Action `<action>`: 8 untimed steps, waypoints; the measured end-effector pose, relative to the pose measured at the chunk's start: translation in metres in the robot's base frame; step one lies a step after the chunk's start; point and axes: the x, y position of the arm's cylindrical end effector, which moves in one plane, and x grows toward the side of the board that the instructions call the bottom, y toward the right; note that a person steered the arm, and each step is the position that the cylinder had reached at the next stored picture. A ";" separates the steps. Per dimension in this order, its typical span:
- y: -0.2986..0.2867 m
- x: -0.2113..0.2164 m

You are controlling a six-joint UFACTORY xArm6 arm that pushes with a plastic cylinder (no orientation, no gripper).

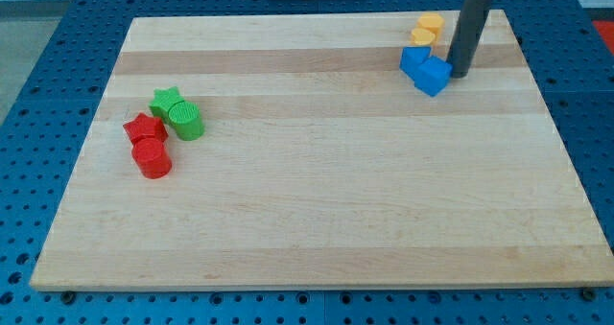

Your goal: Move yellow heart and yellow hexagon left a bit

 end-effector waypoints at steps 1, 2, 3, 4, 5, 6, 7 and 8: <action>-0.030 0.011; -0.019 0.029; 0.039 -0.007; 0.054 -0.057; 0.017 -0.068; -0.001 -0.068; -0.001 -0.068; -0.005 -0.068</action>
